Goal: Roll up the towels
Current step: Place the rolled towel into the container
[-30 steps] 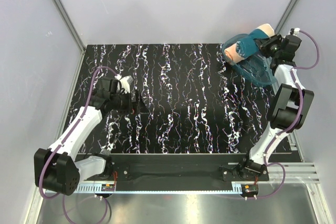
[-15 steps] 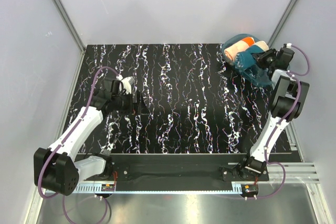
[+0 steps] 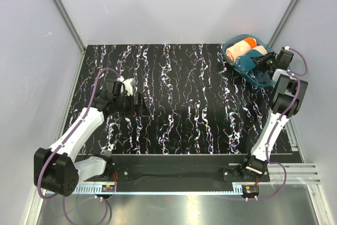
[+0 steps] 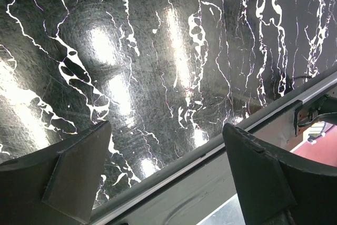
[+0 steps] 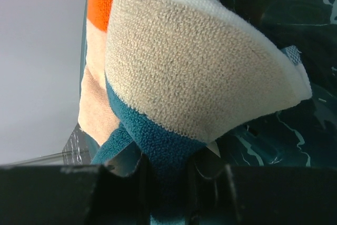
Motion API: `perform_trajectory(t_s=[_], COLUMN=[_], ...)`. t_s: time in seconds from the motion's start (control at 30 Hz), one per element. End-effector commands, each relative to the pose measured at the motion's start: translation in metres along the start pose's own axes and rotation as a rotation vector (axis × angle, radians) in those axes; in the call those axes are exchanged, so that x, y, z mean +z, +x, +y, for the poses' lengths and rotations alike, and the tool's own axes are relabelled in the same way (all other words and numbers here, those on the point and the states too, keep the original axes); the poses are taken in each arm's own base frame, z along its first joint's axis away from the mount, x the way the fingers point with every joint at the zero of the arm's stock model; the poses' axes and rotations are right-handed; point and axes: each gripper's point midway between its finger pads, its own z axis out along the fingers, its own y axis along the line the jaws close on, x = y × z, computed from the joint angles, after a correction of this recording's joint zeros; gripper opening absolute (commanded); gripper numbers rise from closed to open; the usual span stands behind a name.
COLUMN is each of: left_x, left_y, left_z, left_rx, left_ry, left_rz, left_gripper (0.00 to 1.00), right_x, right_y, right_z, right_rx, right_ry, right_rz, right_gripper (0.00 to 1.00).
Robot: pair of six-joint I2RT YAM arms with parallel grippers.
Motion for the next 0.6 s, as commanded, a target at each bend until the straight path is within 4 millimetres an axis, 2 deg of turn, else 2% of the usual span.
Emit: perform_trajectory(t_s=[0.0, 0.03, 0.07, 0.13, 0.23, 0.27, 0.33, 0.5, 0.53, 0.57], left_x=[-0.001, -0.001, -0.001, -0.001, -0.002, -0.002, -0.003, -0.005, -0.006, -0.006], left_y=[-0.006, -0.006, -0.005, -0.005, -0.006, -0.005, -0.006, -0.007, -0.007, -0.007], left_z=[-0.001, -0.002, -0.001, -0.002, -0.002, -0.002, -0.004, -0.006, -0.006, -0.006], left_rx=[0.017, 0.018, 0.019, 0.020, 0.023, 0.023, 0.029, 0.035, 0.036, 0.036], left_ry=[-0.009, -0.007, -0.011, -0.011, -0.013, -0.014, -0.010, -0.009, -0.006, -0.006], left_rz=[-0.032, -0.031, -0.032, -0.031, -0.037, -0.037, -0.043, -0.052, -0.054, -0.054], left_gripper=[0.93, 0.93, 0.93, 0.93, 0.93, 0.93, 0.93, 0.93, 0.93, 0.93], right_x=[0.006, 0.005, 0.003, 0.000, -0.010, -0.015, -0.024, -0.049, -0.055, -0.063], right_y=[0.009, 0.008, 0.009, 0.009, 0.002, -0.005, -0.004, -0.017, -0.012, -0.017], right_z=[-0.009, -0.009, -0.012, -0.012, -0.009, -0.003, -0.005, 0.002, -0.003, 0.001], right_rx=[-0.004, -0.007, -0.010, -0.012, -0.033, -0.057, -0.053, -0.098, -0.089, -0.100], right_ry=[0.020, 0.024, 0.042, 0.064, 0.104, 0.111, 0.152, 0.245, 0.284, 0.300], right_rz=[0.051, 0.048, 0.048, 0.050, 0.033, 0.008, 0.017, -0.016, 0.002, -0.014], right_gripper=[0.17, 0.20, 0.29, 0.36, 0.57, 0.61, 0.67, 0.83, 0.93, 0.95])
